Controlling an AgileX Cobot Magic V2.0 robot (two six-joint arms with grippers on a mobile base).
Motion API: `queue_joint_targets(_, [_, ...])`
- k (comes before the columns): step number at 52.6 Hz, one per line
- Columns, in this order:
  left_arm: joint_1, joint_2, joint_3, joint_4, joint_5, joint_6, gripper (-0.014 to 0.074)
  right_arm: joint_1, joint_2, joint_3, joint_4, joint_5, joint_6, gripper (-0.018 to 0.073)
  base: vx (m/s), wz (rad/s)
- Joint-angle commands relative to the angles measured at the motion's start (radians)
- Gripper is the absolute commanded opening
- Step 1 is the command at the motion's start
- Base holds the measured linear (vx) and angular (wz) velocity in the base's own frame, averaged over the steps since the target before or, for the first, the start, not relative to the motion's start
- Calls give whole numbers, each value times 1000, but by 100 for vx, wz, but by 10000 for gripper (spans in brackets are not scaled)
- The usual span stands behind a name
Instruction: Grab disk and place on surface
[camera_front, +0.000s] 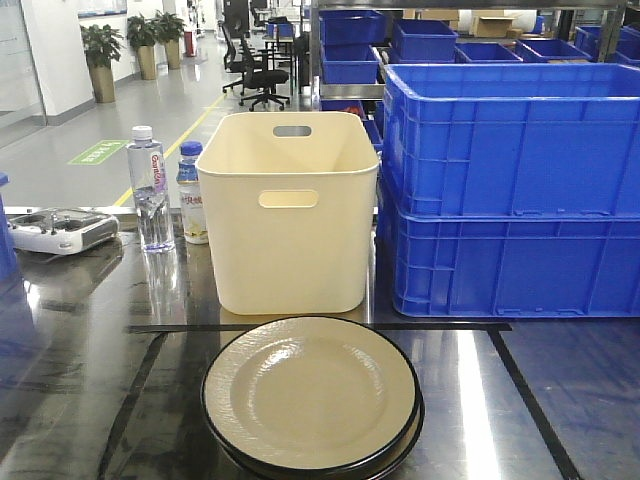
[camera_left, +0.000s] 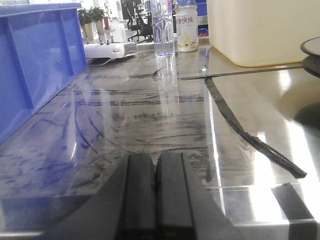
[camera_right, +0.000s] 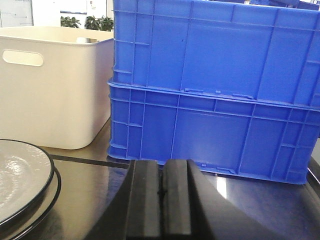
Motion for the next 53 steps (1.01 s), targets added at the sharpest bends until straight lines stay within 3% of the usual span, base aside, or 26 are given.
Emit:
queue_joint_targets(1, [-7, -18, 12, 1, -94, -13, -1, -3, -5, -31, -4, -73, -2, -9, 0, 0])
queue_joint_targets(46, [-7, -18, 12, 0, -94, -13, -1, -3, -5, -31, -5, -74, -2, -9, 0, 0])
queue_joint_targets(53, [-7, -18, 12, 0, -94, -13, -1, -3, -5, -31, 11, -53, 38, -9, 0, 0])
